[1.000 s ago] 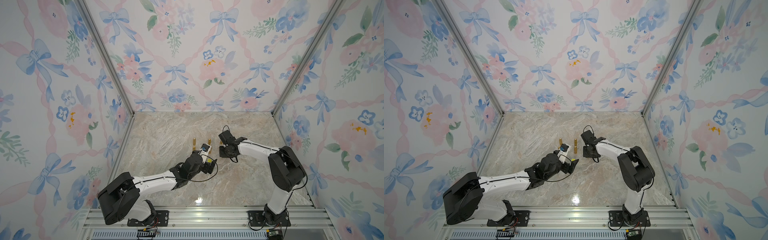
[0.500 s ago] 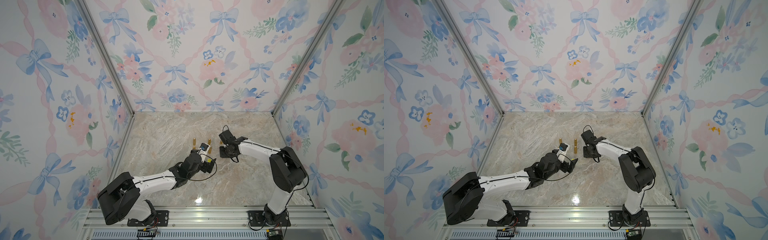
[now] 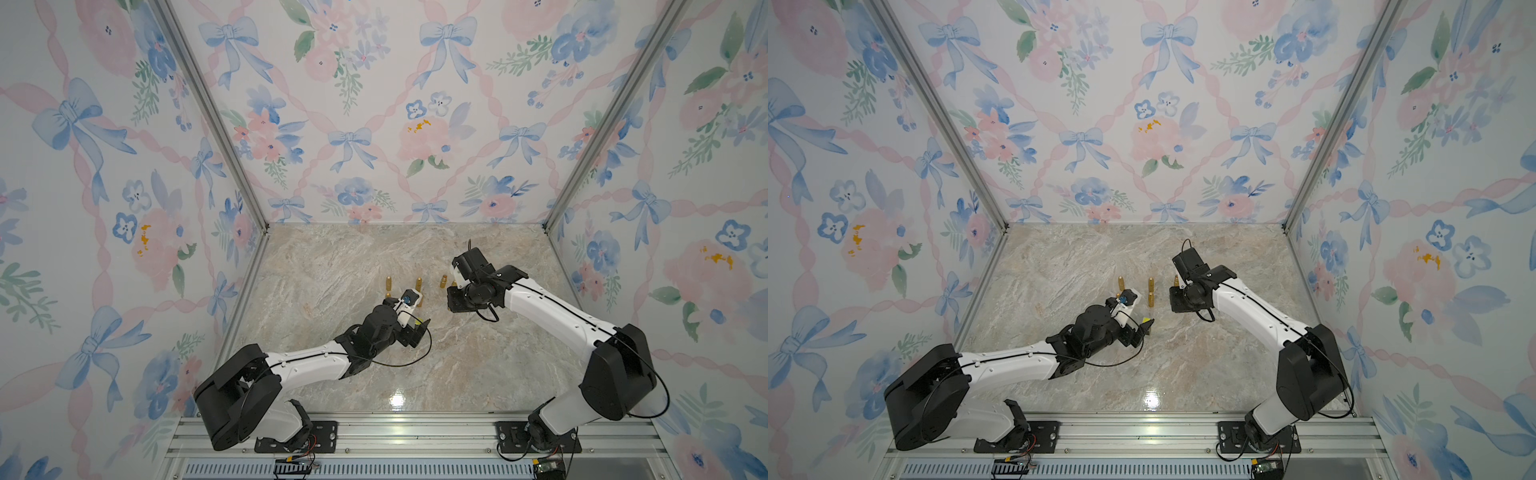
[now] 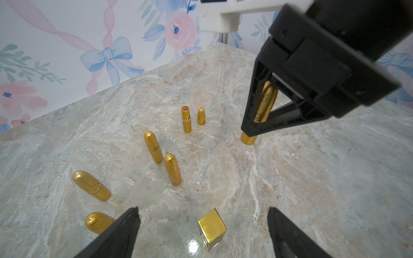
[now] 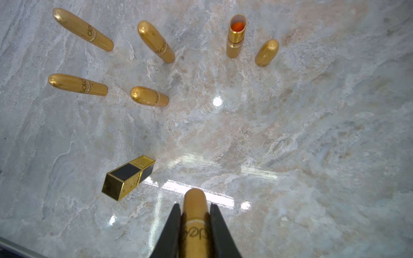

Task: Open the lipstick cap
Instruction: Pick up the lipstick at the center of the board.

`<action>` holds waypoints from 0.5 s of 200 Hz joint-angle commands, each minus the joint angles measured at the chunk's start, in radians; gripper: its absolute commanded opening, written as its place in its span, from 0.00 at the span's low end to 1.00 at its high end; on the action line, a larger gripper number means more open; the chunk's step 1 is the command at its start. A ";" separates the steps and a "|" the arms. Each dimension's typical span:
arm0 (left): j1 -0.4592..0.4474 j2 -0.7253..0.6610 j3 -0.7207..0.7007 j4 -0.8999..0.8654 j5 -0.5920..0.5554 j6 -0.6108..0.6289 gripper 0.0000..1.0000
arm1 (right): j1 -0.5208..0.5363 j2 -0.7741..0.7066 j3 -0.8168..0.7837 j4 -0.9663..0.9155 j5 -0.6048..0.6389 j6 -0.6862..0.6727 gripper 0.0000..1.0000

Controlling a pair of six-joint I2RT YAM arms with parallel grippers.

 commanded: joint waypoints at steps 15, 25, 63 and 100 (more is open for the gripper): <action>0.014 -0.016 -0.026 0.081 0.149 0.128 0.85 | -0.005 -0.054 0.054 -0.146 -0.179 -0.033 0.21; 0.015 -0.008 -0.025 0.089 0.177 0.144 0.82 | -0.005 -0.064 0.062 -0.154 -0.214 -0.031 0.21; 0.017 0.044 -0.006 0.144 0.251 0.158 0.69 | 0.004 -0.086 0.075 -0.168 -0.310 -0.027 0.21; 0.017 0.096 0.029 0.156 0.319 0.168 0.55 | 0.011 -0.091 0.072 -0.149 -0.367 -0.011 0.21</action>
